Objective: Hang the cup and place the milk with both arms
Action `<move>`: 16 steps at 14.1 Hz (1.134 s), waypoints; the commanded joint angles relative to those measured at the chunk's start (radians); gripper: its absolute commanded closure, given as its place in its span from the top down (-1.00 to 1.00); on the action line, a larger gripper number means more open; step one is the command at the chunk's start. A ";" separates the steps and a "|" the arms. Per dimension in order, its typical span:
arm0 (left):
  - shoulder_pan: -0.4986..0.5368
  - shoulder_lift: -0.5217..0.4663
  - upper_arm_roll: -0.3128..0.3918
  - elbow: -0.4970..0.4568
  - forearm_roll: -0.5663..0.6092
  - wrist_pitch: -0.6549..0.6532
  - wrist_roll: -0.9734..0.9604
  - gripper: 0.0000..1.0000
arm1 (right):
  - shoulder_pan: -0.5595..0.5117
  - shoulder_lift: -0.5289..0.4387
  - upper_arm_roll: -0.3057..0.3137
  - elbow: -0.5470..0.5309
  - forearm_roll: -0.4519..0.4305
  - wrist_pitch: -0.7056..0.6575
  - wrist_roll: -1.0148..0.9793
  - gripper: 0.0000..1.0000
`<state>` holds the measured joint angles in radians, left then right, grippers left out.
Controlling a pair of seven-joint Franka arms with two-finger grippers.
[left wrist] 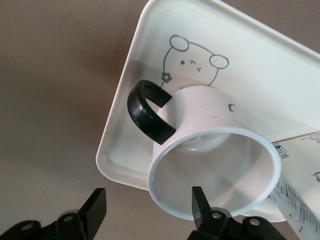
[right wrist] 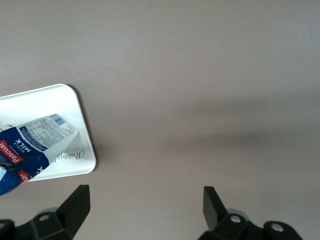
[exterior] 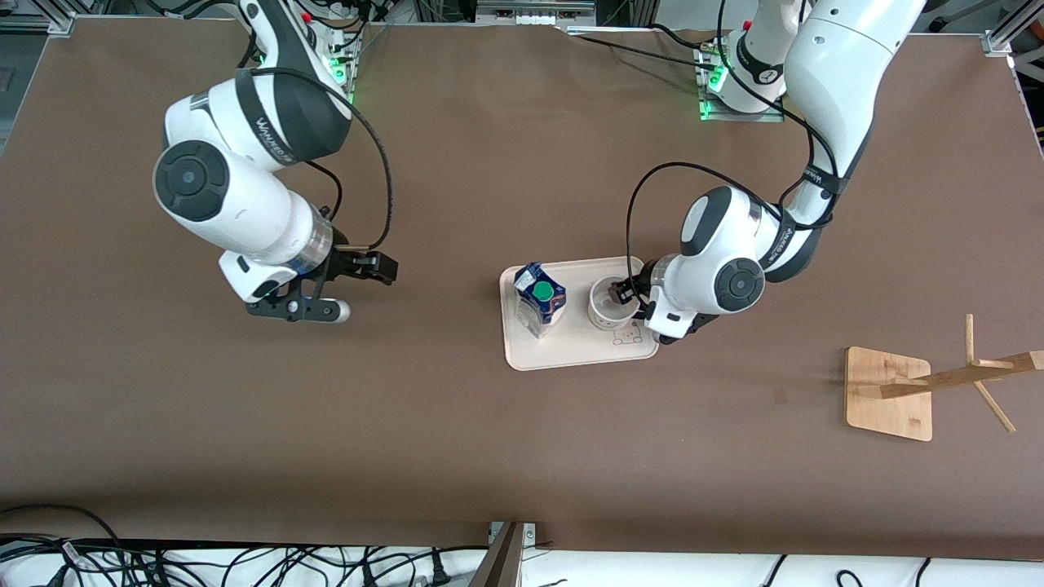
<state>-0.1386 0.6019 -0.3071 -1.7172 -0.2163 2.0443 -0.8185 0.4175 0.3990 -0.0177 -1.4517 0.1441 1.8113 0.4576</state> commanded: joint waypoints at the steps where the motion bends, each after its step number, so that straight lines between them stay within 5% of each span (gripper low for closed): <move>1: 0.001 -0.018 -0.003 -0.021 -0.024 0.007 -0.004 -0.02 | 0.015 0.011 -0.008 0.008 0.003 0.005 0.016 1.00; 6: -0.010 -0.011 -0.003 -0.010 -0.023 0.005 -0.004 -0.59 | 0.075 0.014 -0.008 0.008 0.002 0.013 0.015 1.00; 8: -0.010 -0.013 -0.003 -0.004 -0.023 0.001 -0.001 -1.00 | 0.115 0.012 -0.008 0.014 0.006 0.032 0.012 1.00; 12: 0.017 -0.050 0.002 0.074 -0.021 -0.060 -0.001 -1.00 | 0.222 0.023 -0.008 0.011 -0.027 0.222 -0.023 1.00; 16: 0.121 -0.060 0.005 0.285 -0.006 -0.298 0.076 -1.00 | 0.237 0.081 -0.008 0.013 -0.055 0.298 -0.178 1.00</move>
<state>-0.0773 0.5544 -0.3025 -1.5319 -0.2167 1.8658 -0.8036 0.6500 0.4465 -0.0163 -1.4516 0.0993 2.0769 0.3669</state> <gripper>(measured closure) 0.934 0.000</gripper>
